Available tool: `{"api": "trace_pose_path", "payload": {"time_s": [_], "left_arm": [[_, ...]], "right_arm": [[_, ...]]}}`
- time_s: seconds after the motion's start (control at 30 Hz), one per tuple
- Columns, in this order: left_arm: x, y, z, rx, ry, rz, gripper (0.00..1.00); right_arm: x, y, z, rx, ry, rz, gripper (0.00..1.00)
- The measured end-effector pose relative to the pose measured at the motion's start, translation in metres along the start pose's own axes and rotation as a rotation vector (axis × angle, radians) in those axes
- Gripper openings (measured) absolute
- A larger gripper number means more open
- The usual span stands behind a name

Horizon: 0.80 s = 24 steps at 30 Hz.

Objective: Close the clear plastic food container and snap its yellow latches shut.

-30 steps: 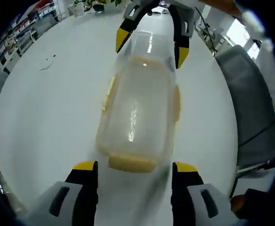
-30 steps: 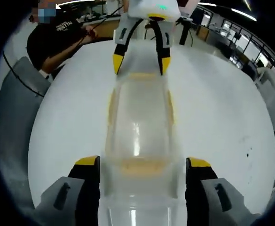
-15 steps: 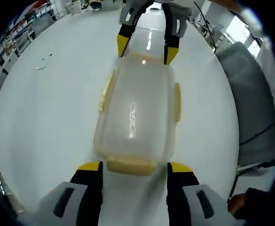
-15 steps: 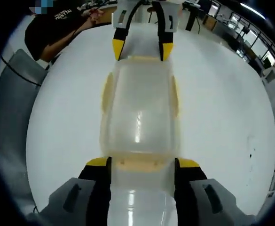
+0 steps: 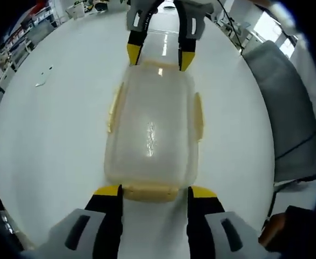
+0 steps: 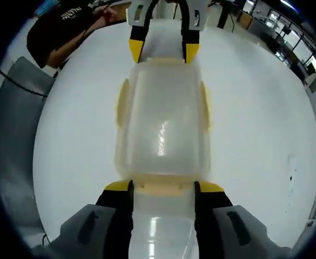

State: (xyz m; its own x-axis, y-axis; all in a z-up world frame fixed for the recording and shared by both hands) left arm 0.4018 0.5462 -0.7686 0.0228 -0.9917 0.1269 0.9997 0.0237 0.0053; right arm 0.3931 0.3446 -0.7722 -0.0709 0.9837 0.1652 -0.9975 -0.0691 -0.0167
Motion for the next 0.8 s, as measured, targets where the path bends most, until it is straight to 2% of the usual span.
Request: {"api": "trace_pose_path", "payload": {"time_s": [0.03, 0.07, 0.43, 0.6, 0.67, 0.8], "left_arm": [[-0.001, -0.003, 0.002, -0.039, 0.018, 0.054, 0.34], [0.0, -0.003, 0.004, -0.029, 0.006, 0.029, 0.34], [-0.002, -0.004, 0.006, -0.021, 0.023, 0.033, 0.33], [-0.004, -0.009, 0.006, -0.028, 0.031, 0.027, 0.33], [-0.006, -0.014, 0.006, -0.046, 0.046, 0.019, 0.33], [-0.012, -0.02, 0.009, -0.041, 0.069, 0.023, 0.33]], "right_arm": [[0.0, 0.001, -0.001, 0.002, 0.008, -0.015, 0.38], [0.001, 0.0, -0.001, 0.002, 0.016, -0.022, 0.37], [0.002, 0.0, -0.002, -0.001, 0.052, -0.033, 0.36], [0.004, 0.007, -0.001, 0.0, 0.061, -0.035, 0.35], [0.006, 0.01, -0.001, 0.017, 0.053, -0.036, 0.36], [0.012, 0.014, 0.006, 0.014, 0.03, -0.028, 0.35]]}}
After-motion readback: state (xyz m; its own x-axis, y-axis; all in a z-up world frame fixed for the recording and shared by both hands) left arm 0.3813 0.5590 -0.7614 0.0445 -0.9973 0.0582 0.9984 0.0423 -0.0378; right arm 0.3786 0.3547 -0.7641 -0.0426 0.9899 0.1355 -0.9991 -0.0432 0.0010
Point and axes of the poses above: the point that each gripper's makers call its tool centre point, and the gripper's own axes: z roughly backward along the fingers, y roughly to its left, x roughly out of its top, the point moved 8 cm from there along z, roughly backward along the fingers, and after that the axes turned 8 degrees about y, right-handed, at the moved point
